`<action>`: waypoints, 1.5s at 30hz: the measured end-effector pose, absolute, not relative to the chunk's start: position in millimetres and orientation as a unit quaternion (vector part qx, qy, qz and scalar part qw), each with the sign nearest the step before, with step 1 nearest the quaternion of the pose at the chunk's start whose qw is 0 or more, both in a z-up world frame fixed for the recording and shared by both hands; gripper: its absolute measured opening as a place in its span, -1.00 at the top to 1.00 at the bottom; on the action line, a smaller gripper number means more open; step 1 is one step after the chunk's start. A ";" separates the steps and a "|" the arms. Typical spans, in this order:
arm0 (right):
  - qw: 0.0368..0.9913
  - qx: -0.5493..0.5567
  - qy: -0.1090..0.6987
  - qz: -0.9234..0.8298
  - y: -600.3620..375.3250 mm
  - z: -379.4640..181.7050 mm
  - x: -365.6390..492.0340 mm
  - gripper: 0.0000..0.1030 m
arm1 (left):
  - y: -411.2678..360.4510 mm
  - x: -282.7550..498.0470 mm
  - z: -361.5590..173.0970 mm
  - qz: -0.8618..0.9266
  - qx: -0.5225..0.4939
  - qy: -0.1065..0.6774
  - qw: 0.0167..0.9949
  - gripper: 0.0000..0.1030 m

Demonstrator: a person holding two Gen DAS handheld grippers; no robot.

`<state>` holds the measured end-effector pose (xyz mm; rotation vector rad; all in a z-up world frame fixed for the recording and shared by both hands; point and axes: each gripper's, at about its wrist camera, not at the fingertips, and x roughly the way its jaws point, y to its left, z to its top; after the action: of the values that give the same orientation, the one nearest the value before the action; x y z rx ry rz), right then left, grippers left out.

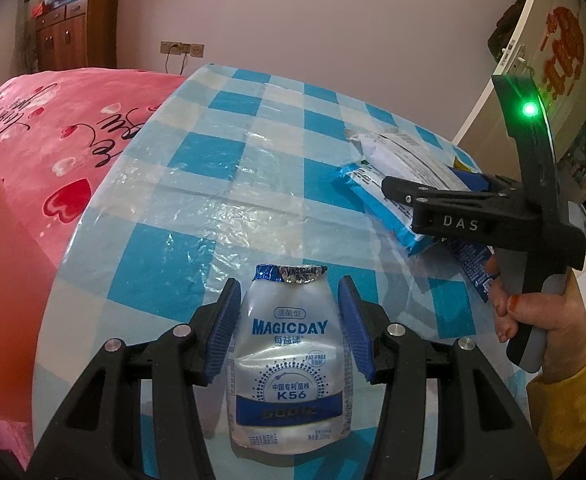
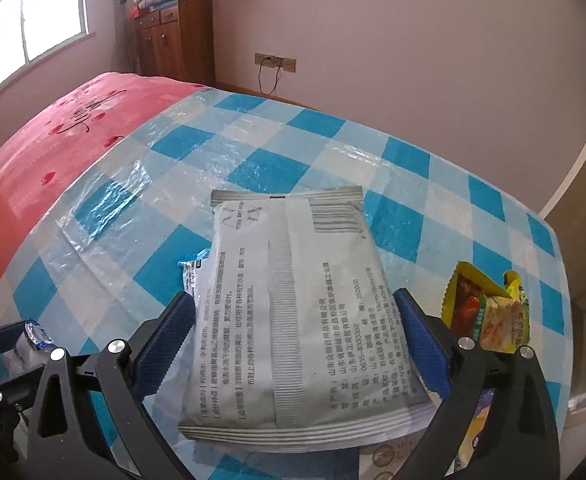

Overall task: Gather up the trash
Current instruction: 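Grasp the grey printed packet with the right tool while the left tool holds the pouch, then carry the pouch and grey packet over the orange bucket and open both tools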

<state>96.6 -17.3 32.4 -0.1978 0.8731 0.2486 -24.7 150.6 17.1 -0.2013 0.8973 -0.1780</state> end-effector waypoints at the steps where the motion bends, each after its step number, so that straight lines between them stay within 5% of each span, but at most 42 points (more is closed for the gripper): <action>1: 0.895 -0.095 0.420 0.117 -17.0 32.5 95.2 -0.85 | 150.5 -25.2 17.2 -0.086 -0.097 0.432 0.893 -0.01; 3: 0.898 -0.097 0.416 0.107 -17.2 33.6 92.9 -0.69 | 150.9 -27.2 17.3 -0.086 -0.097 0.432 0.893 -0.01; 12: 0.904 -0.092 0.404 0.109 -16.6 37.0 80.1 -0.56 | 154.2 -36.4 19.2 -0.084 -0.094 0.428 0.895 -0.01; 35: 0.911 0.012 0.392 0.130 -32.6 67.2 5.4 -0.54 | 166.8 -77.4 56.6 -0.100 -0.097 0.384 0.913 0.00; 45: 0.908 0.026 0.393 0.143 -25.3 75.3 -25.2 -0.54 | 180.3 -91.0 71.2 -0.106 -0.107 0.366 0.918 0.20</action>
<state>-25.2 -25.3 75.3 0.0526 0.8106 0.2943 -91.0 180.3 71.2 -0.2195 0.7536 -0.2178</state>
